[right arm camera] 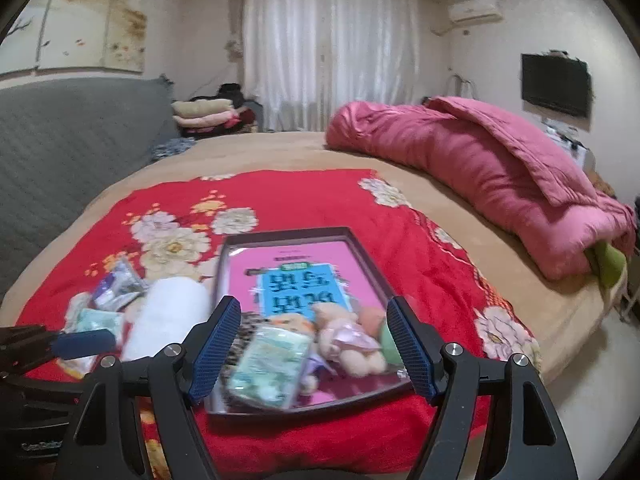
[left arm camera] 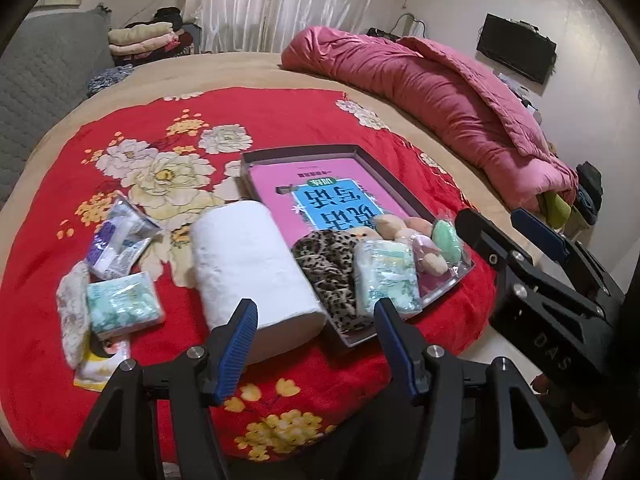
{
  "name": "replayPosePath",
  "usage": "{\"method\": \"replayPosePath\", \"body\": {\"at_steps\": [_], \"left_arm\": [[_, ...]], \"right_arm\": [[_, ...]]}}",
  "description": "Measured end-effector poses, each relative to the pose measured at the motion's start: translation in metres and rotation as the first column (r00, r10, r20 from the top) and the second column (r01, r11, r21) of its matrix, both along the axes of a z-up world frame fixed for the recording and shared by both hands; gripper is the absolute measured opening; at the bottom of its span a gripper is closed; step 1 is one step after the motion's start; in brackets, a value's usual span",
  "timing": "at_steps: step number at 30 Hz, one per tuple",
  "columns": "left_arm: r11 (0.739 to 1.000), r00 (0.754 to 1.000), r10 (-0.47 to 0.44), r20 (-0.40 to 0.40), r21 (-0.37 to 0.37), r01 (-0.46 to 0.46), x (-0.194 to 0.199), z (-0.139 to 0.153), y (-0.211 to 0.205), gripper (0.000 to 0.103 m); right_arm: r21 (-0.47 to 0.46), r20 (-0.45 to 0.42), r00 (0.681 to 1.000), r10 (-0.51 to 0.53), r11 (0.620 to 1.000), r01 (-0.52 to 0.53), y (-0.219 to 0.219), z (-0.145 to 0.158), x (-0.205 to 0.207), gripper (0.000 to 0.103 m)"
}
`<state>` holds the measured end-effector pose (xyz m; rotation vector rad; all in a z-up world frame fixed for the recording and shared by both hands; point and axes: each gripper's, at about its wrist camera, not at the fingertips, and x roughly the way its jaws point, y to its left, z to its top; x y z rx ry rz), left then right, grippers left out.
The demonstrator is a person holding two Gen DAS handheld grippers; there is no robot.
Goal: Organize soft objects
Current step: 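Move both open tools back from the tray toward the remaining items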
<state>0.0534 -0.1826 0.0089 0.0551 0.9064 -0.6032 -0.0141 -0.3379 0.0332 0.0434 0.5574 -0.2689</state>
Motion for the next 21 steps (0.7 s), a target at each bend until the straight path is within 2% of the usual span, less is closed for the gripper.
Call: {"method": "replayPosePath", "body": {"at_steps": [17, 21], "left_arm": [[0.992, 0.993, 0.120, -0.014, -0.049, -0.121, 0.014, 0.002, 0.073, 0.060], [0.984, 0.986, 0.159, -0.038, -0.074, -0.162, 0.024, 0.000, 0.093, 0.060]], "right_arm": [[-0.107, -0.047, 0.988, 0.147, 0.983, -0.151, 0.079, 0.007, 0.013, 0.077], [-0.127, -0.059, 0.979, 0.196, 0.971, -0.202, 0.098, 0.005, 0.016, 0.077]]}}
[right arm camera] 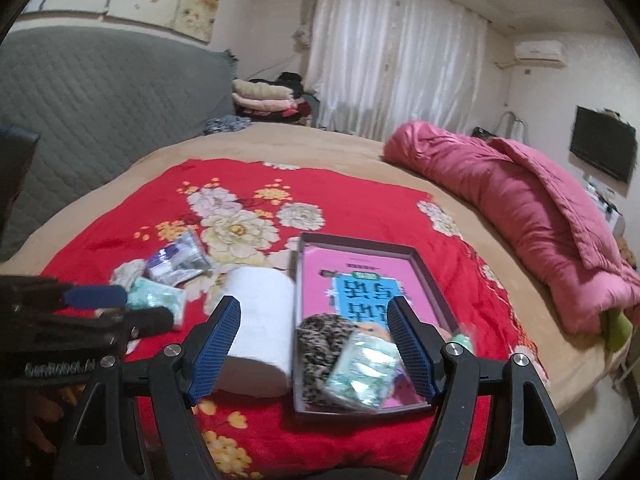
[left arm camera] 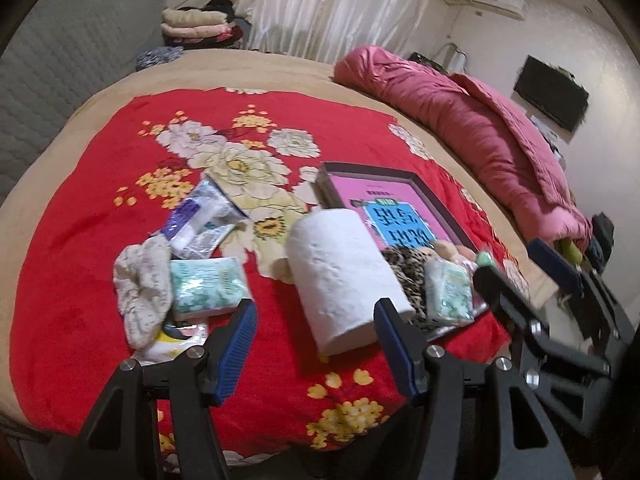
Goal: Organize soft objects
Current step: 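Move both open tools back from the tray toward the remaining items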
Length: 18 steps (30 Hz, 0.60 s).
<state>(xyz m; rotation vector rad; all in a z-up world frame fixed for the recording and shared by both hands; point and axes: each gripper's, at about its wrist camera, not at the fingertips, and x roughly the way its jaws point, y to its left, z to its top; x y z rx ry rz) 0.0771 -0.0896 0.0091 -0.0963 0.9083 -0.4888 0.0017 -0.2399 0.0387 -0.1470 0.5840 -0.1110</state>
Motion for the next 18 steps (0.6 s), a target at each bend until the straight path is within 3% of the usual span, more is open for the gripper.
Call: {"method": "replayPosePath", "body": {"at_steps": [8, 18], "left_arm": [[0.993, 0.992, 0.114, -0.054, 0.038, -0.112, 0.030, -0.017, 0.046, 0.060], [0.975, 0.964, 0.223, -0.146, 0.024, -0.222, 0.060, -0.049, 0.093, 0.060]], "right_arm": [[-0.032, -0.044, 0.994, 0.098, 0.995, -0.099, 0.036, -0.012, 0.008, 0.077], [-0.034, -0.089, 0.985, 0.150, 0.988, -0.153, 0.051, -0.027, 0.023, 0.077]]}}
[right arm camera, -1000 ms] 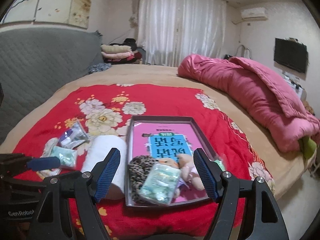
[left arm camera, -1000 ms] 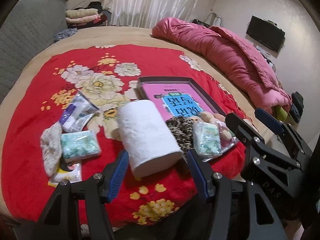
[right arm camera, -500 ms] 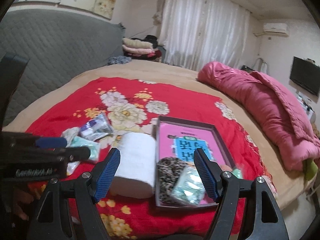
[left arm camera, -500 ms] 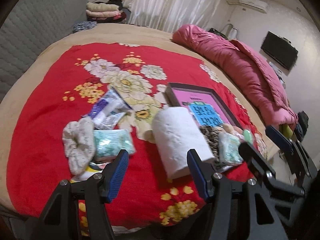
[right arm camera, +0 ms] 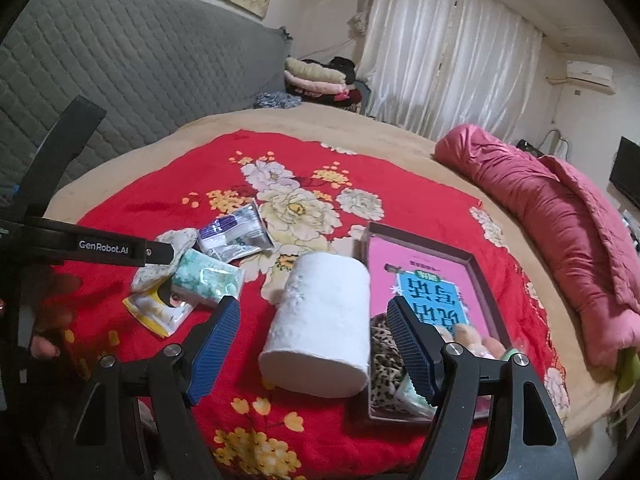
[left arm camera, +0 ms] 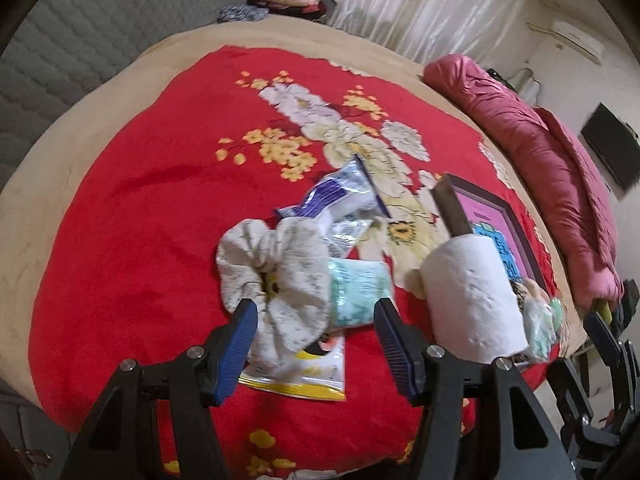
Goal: Organize soft objects
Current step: 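Move both open tools back from the tray toward the remaining items, then grasp the white wet-wipes packet with the right tool while the left tool reaches the floral scrunchie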
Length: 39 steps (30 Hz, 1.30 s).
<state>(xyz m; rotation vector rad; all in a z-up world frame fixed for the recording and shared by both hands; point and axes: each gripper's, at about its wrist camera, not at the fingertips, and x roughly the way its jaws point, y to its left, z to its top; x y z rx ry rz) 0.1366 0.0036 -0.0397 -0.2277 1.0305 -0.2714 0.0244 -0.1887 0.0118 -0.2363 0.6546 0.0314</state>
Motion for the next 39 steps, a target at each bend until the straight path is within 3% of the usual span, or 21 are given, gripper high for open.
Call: {"method": "replayPosePath", "body": {"at_steps": [6, 18, 24, 26, 30, 35, 39], "left_arm": [[0.999, 0.999, 0.015, -0.045, -0.027, -0.017, 0.011, -0.015, 0.007, 0.060], [0.995, 0.989, 0.098, -0.106, -0.010, -0.099, 0.035, -0.044, 0.030, 0.060], [0.991, 0.984, 0.112, -0.140, -0.057, -0.121, 0.047, -0.057, 0.042, 0.060], [0.991, 0.984, 0.109, -0.141, -0.064, -0.119, 0.051, -0.059, 0.044, 0.060], [0.990, 0.984, 0.102, -0.143, -0.081, -0.115, 0.056, -0.063, 0.045, 0.060], [0.988, 0.984, 0.094, -0.152, -0.105, -0.111, 0.058, -0.064, 0.048, 0.060], [0.979, 0.981, 0.107, -0.164, -0.153, -0.132, 0.060, -0.066, 0.056, 0.060]], "right_arm": [[0.052, -0.039, 0.998, 0.045, 0.998, -0.042, 0.010, -0.002, 0.026, 0.077], [0.123, -0.150, 0.981, 0.121, 0.987, -0.103, 0.039, -0.008, 0.105, 0.077], [0.271, -0.316, 0.934, 0.166, 0.959, -0.079, 0.054, -0.030, 0.174, 0.077], [0.237, -0.376, 0.917, 0.135, 0.970, -0.046, 0.062, -0.043, 0.195, 0.077], [0.230, -0.412, 0.907, 0.091, 0.973, 0.007, 0.060, -0.055, 0.225, 0.077], [0.249, -0.432, 0.882, 0.187, 0.965, -0.083, 0.064, -0.062, 0.245, 0.077], [0.195, -0.422, 0.882, 0.211, 0.971, -0.139, 0.066, -0.063, 0.250, 0.077]]}}
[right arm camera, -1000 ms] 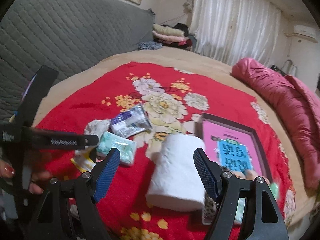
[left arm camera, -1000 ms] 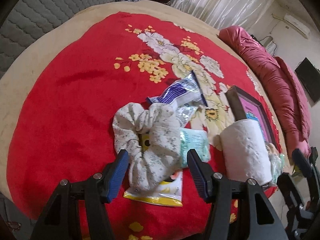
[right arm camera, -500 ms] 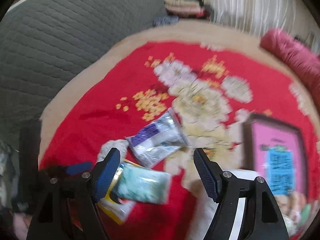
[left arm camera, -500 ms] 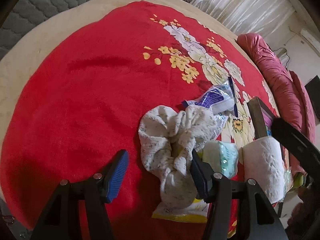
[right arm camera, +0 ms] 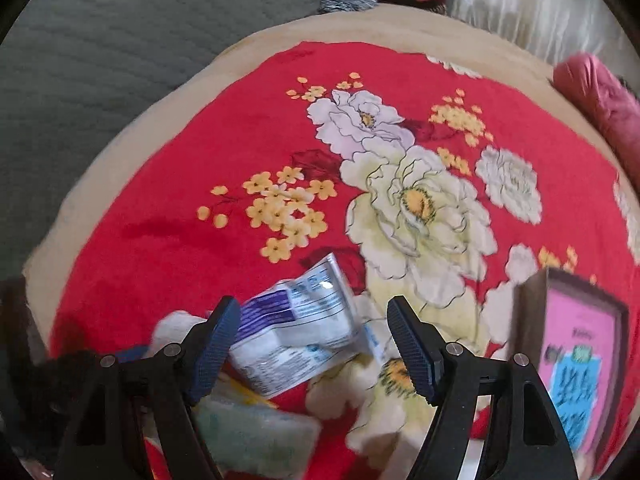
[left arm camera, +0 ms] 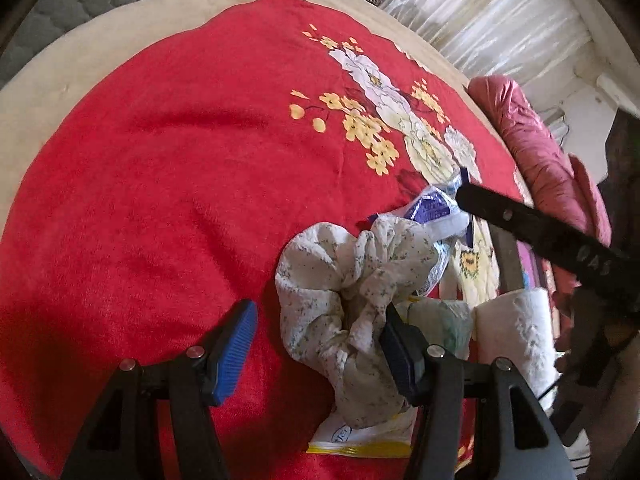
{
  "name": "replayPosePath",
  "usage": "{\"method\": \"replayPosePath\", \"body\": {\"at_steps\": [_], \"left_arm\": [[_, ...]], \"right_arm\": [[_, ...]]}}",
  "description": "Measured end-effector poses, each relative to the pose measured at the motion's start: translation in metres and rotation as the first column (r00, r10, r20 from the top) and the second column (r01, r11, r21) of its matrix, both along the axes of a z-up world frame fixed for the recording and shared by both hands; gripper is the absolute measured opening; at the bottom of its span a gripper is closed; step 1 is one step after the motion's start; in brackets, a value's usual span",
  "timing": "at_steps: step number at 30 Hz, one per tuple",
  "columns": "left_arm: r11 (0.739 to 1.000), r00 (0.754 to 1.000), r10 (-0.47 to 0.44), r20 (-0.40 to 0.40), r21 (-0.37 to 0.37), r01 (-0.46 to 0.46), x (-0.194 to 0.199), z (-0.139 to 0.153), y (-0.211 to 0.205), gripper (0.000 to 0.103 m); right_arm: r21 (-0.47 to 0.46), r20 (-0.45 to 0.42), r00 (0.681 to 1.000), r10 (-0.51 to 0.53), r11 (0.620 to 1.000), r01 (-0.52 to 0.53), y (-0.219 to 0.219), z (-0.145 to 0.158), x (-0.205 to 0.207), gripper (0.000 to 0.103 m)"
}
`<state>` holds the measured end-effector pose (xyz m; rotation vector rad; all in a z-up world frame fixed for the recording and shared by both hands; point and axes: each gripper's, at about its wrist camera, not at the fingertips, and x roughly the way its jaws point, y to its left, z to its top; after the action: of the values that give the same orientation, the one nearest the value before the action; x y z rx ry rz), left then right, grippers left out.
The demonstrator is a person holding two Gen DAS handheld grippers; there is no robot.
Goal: Organize soft objects
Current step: 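Grasp the white wet-wipes packet with the right tool while the left tool reaches the floral scrunchie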
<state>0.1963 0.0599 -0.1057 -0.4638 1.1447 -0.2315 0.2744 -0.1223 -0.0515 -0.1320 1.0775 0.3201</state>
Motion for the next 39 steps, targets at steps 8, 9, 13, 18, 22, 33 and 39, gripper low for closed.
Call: {"method": "replayPosePath", "body": {"at_steps": [8, 9, 13, 18, 22, 33, 39], "left_arm": [[1.000, 1.000, 0.009, 0.008, -0.024, -0.009, 0.003, -0.003, 0.003, 0.057], [1.000, 1.000, 0.005, 0.007, -0.022, -0.005, 0.003, -0.003, 0.003, 0.057], [1.000, 1.000, 0.005, 0.005, -0.026, -0.005, 0.005, -0.005, 0.003, 0.057], [0.999, 1.000, 0.006, 0.002, -0.033, -0.006, 0.007, -0.006, 0.002, 0.057], [0.999, 1.000, 0.005, 0.000, -0.034, -0.005, 0.005, -0.007, 0.004, 0.057], [0.999, 1.000, 0.007, -0.003, -0.042, -0.007, 0.007, -0.008, 0.005, 0.057], [0.998, 1.000, 0.015, -0.009, -0.067, -0.016, 0.006, -0.007, 0.009, 0.057]], "right_arm": [[0.160, -0.096, 0.992, -0.078, 0.983, 0.093, -0.020, -0.017, 0.020, 0.077], [0.160, -0.108, 0.992, -0.060, 0.984, 0.076, -0.019, -0.020, 0.022, 0.077], [0.127, -0.160, 0.986, 0.050, 0.991, -0.029, 0.000, -0.033, 0.026, 0.077], [0.091, -0.170, 0.985, 0.021, 0.996, -0.006, 0.012, -0.045, 0.026, 0.077], [0.062, -0.174, 0.984, -0.028, 0.997, 0.039, 0.013, -0.053, 0.027, 0.078], [0.097, -0.077, 0.982, -0.173, 0.979, 0.180, -0.012, -0.012, 0.016, 0.079], [0.248, -0.289, 0.916, -0.279, 0.902, 0.353, -0.038, -0.012, -0.006, 0.079]]}}
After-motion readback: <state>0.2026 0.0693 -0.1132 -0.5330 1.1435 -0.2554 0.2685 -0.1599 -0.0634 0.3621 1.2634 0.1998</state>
